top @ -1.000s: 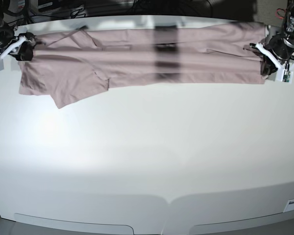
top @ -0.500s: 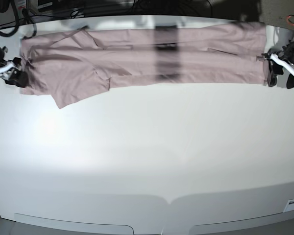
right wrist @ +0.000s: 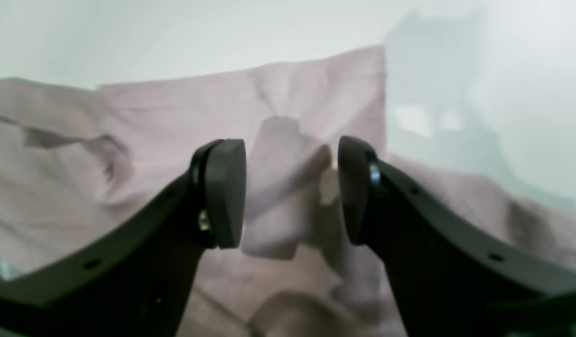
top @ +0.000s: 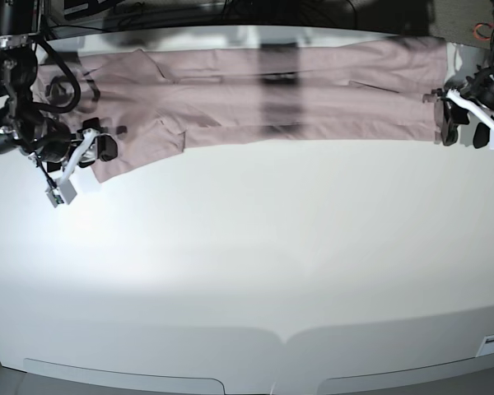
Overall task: Fold the T-shirt properly
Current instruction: 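Open both grippers and release the folded shirt, then move the right gripper to the hanging sleeve and grasp it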
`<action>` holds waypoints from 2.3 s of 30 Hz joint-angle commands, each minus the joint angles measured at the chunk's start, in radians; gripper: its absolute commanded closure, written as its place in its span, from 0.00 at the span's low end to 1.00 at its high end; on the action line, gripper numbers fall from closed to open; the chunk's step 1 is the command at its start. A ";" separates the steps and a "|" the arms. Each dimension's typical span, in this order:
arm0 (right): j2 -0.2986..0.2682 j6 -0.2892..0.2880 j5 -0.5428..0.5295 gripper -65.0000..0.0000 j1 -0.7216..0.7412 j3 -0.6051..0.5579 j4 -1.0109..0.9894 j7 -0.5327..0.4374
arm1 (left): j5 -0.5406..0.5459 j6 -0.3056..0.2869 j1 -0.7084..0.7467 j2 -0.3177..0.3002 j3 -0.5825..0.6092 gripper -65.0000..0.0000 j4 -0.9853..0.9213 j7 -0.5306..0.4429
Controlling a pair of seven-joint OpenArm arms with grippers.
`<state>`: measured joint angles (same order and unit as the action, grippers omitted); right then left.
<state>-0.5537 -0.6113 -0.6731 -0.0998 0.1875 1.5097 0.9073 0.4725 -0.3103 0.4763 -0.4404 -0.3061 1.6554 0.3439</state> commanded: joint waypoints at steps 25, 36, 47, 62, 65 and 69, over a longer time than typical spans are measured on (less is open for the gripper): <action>0.003 -0.037 -0.037 0.51 0.318 -0.017 -0.391 0.112 | -0.027 0.003 -0.006 0.039 -0.009 0.39 0.016 -0.030; 0.027 -0.030 0.046 0.56 0.318 -0.168 -0.391 0.111 | -0.056 0.003 -0.005 0.047 -0.009 0.39 0.016 -0.030; 0.040 -0.017 0.046 0.93 0.319 -0.167 -0.391 0.102 | -0.056 0.003 -0.006 0.046 -0.009 0.39 0.016 -0.030; -0.028 -0.048 -0.199 1.00 0.223 -0.167 -0.192 0.127 | -0.056 0.003 -0.006 0.046 -0.009 0.39 0.016 -0.030; -0.024 -0.047 -0.200 1.00 0.143 -0.167 -0.087 0.129 | -0.056 0.003 -0.005 0.047 -0.009 0.39 0.016 -0.030; -0.016 -0.043 -0.198 1.00 0.034 -0.161 0.055 0.130 | -0.056 0.003 -0.006 0.047 -0.009 0.39 0.016 -0.031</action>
<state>-0.5541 -0.6510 -0.8577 -0.0830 0.0162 1.5505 1.0508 0.4114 -0.3096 0.4713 -0.3794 -0.3069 1.6554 0.3397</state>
